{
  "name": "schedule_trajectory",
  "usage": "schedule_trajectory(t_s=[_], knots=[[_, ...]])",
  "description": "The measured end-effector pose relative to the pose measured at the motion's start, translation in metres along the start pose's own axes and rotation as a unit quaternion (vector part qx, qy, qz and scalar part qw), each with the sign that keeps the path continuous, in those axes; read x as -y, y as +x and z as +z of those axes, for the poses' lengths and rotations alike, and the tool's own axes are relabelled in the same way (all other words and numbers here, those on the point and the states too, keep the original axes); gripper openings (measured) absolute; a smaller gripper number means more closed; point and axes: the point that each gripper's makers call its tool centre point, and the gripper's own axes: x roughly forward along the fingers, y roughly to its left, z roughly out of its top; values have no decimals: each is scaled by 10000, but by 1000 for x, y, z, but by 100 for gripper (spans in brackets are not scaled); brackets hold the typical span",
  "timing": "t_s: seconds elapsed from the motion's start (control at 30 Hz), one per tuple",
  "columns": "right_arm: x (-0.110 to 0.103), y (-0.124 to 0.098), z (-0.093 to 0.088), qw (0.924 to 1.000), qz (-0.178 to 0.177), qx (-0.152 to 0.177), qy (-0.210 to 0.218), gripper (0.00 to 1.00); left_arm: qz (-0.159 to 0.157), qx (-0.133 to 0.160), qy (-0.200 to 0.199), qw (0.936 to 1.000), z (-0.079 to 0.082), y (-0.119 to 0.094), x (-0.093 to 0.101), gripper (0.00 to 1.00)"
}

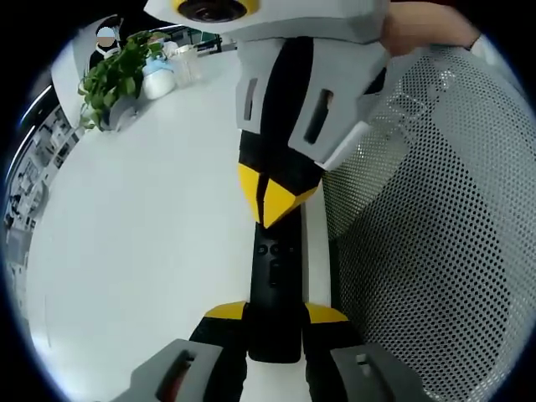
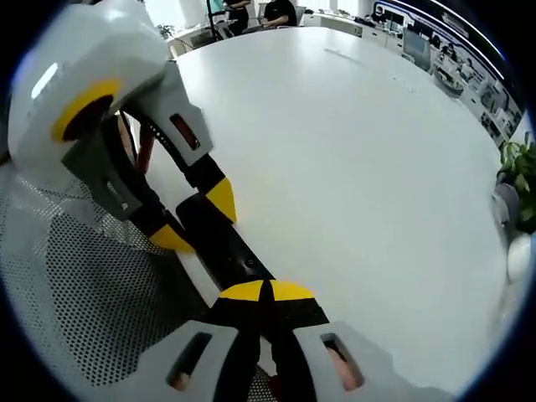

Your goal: Press the specified remote control buttons in sequence, fully releasing each button before pressing the next.

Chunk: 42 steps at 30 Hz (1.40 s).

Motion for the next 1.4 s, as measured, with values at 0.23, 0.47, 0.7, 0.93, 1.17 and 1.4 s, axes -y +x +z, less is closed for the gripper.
schedule_trajectory(t_s=[0.23,0.47,0.7,0.93,1.17,1.4], knots=[[1,0,0,10000,20,81,6,0,-7,-7,-2,10000,0,0,0,24],[0,1,1,9994,-15,153,-299,0,-10,-5,2,10000,0,0,-1,24],[0,1,1,9991,-75,88,-396,0,-3,-3,-14,10000,0,0,-1,24],[0,0,0,9991,-133,199,-350,0,107,61,-137,9998,1,1,0,24],[0,0,0,9991,-128,304,-284,0,187,174,-264,9993,2,1,-1,25],[-2,-1,1,9972,-268,434,-547,0,331,363,-445,9978,2,1,-1,25]])
